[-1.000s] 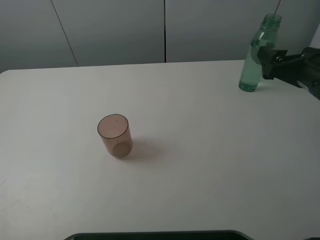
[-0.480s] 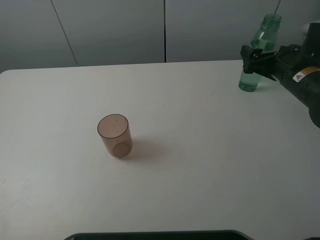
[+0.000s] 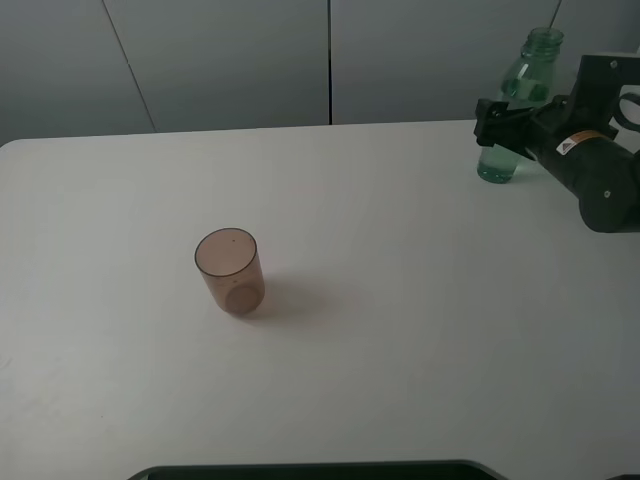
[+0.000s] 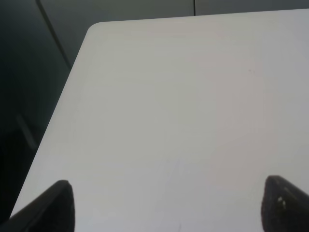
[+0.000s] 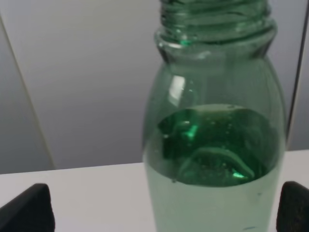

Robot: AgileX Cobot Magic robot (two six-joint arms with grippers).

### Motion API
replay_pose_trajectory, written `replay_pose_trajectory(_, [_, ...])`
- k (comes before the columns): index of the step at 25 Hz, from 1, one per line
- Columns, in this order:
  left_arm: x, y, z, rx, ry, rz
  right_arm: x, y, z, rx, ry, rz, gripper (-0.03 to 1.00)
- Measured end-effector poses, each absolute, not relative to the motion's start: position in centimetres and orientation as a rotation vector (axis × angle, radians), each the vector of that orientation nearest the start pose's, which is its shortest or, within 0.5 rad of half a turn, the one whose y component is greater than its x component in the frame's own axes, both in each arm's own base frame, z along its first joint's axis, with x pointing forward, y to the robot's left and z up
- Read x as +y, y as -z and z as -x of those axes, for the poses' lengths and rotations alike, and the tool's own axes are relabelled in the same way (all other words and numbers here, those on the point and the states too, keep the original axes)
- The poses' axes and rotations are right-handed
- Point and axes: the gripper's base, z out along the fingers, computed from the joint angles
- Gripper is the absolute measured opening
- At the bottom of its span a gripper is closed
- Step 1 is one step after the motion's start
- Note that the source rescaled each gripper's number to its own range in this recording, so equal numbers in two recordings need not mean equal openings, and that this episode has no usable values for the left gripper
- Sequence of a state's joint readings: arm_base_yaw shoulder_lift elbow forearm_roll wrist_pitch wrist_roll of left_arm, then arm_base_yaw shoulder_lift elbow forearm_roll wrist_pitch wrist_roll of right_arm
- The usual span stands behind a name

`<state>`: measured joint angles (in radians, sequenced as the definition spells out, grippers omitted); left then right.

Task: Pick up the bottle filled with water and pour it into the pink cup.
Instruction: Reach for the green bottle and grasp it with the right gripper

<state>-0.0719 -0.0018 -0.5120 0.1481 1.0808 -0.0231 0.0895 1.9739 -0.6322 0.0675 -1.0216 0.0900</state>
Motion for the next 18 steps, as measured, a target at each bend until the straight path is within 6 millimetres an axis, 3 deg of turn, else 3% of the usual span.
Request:
replay_pose_trajectory(10, [1.2,-28.0,0.7,2.043,-0.118,-0.04,2.4,-10.6,-37.5,1.846,-0.038,-0.093,1.0])
replay_pose_trajectory(18, [1.2,-28.0,0.7,2.043,-0.118,-0.04,1.6,-9.7,-39.3,1.839,0.036,-0.193,1.0])
